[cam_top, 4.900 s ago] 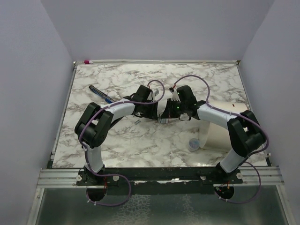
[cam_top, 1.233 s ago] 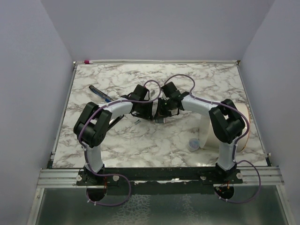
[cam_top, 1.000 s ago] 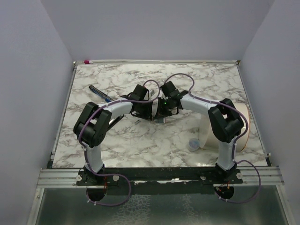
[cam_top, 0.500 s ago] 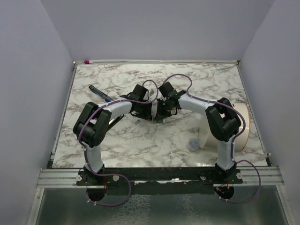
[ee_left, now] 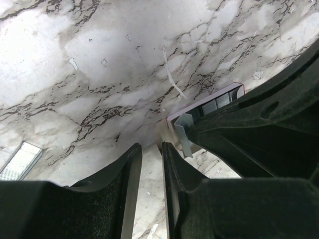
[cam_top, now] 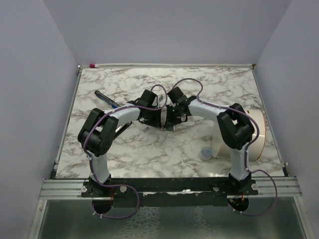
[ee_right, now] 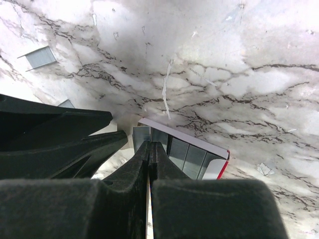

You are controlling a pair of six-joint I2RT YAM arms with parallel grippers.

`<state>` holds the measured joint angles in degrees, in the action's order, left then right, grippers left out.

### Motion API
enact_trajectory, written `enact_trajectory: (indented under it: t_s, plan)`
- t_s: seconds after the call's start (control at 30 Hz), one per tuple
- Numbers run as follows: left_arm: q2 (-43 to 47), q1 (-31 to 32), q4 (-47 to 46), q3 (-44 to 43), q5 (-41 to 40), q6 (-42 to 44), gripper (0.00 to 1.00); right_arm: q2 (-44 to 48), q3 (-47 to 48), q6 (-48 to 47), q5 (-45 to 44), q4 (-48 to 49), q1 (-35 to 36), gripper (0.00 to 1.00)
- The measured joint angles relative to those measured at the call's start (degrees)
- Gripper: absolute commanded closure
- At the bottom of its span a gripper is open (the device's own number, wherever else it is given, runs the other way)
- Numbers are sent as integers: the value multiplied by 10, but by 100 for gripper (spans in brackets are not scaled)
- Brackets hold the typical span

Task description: Unload the staples from the stapler

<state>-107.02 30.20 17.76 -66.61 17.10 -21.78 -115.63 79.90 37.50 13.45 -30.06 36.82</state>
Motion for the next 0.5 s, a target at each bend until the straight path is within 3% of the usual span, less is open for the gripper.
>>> enact_trajectory:
  t_s: [0.5]
  plan:
    - [0,-2,2,0,0,-5,73,-16,33,-9,-26,-33,4,99]
